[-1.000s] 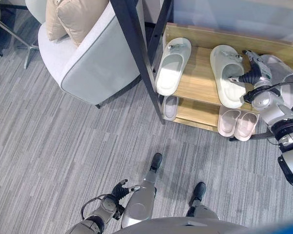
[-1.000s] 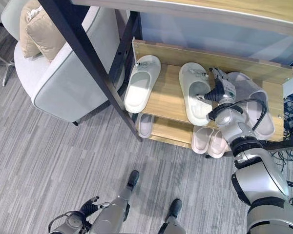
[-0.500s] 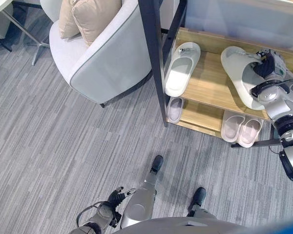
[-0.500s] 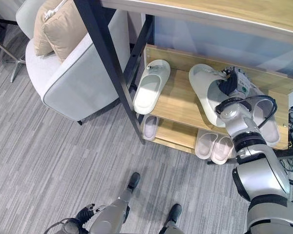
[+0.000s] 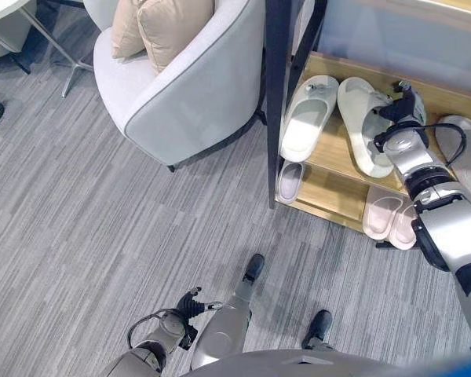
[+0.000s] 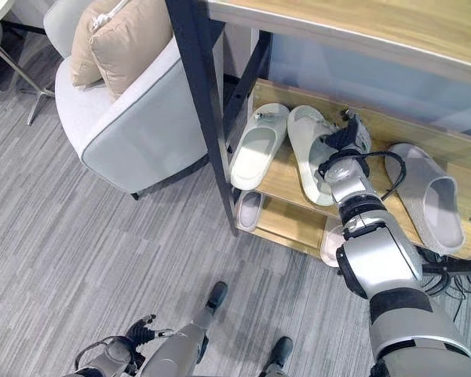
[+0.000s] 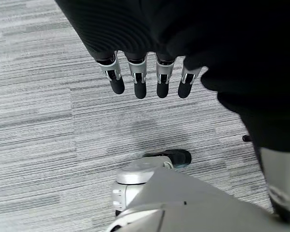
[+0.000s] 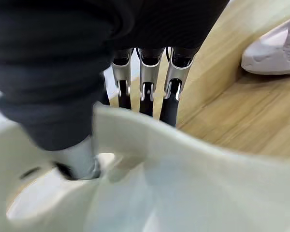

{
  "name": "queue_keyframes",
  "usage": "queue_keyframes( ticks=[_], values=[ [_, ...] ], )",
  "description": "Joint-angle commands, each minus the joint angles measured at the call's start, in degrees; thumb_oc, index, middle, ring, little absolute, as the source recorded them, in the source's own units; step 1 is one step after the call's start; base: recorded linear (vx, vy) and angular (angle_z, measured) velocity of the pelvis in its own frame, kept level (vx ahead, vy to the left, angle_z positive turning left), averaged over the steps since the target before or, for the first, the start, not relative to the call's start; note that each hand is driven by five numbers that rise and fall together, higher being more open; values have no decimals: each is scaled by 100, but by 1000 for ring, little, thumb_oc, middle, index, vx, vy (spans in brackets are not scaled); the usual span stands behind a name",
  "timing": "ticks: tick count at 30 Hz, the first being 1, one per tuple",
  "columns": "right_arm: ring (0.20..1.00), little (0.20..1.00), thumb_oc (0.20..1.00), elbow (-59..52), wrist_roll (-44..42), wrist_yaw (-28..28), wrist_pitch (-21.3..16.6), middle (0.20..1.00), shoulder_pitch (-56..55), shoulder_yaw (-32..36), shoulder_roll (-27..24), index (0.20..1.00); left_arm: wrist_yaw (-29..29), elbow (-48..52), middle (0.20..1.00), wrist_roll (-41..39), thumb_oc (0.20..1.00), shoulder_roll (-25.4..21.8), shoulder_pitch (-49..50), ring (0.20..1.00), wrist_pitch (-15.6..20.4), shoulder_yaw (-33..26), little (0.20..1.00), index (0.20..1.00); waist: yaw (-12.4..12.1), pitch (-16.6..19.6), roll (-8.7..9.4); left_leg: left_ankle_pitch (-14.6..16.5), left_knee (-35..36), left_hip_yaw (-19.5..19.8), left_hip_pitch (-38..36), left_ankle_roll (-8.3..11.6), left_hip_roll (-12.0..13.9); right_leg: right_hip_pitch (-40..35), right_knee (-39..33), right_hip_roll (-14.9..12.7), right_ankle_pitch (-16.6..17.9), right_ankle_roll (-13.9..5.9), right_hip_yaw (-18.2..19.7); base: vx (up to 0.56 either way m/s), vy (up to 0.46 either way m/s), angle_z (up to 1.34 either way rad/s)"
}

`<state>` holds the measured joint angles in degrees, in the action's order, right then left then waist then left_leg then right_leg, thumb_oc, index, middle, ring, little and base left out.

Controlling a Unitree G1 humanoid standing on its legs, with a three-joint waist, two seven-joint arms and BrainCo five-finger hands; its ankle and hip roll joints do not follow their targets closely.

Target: Arrange the slippers neatly on the shoe rack.

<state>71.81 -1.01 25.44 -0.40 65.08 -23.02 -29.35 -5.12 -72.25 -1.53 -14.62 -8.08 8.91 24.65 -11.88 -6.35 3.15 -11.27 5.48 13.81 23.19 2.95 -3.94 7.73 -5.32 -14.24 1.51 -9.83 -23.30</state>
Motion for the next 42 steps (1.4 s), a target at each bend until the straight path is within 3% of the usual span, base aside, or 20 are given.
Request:
queue_keyframes(
  ticks=[1,24,30,42],
  values=[
    [1000,1000,1000,-143,-172,207,-207,1000,301,-89,-236,1000,-36,-494,1000,-82,1000,-28,-106,1000,-52,161,1000,1000,34,-30,68,761,-48,-359,-11,218,76,-75,32,-430,353,-326,293,0,0,0],
    [1000,1000,1000,-1588,109,515,-174,1000,-1025,535,608,1000,-92,-562,1000,43,1000,155,-95,1000,-246,-204,1000,1000,356,154,-2,864,-48,-564,-208,86,46,-87,32,-550,393,-305,494,-6,9,-3],
    [1000,1000,1000,-2065,-163,627,-450,1000,-1329,770,724,1000,-155,-627,1000,166,1000,190,-4,1000,-268,-313,1000,1000,378,211,-1,900,-48,-623,-242,54,22,-72,32,-593,408,-318,542,1,5,0],
    [1000,1000,1000,-4525,1362,508,-768,1000,-3619,1229,154,1000,-112,-716,1000,566,1000,155,228,1000,-259,-928,1000,1000,702,285,116,1041,-48,-907,-695,54,211,-340,32,-509,303,-311,675,19,-29,-8]
  ],
)
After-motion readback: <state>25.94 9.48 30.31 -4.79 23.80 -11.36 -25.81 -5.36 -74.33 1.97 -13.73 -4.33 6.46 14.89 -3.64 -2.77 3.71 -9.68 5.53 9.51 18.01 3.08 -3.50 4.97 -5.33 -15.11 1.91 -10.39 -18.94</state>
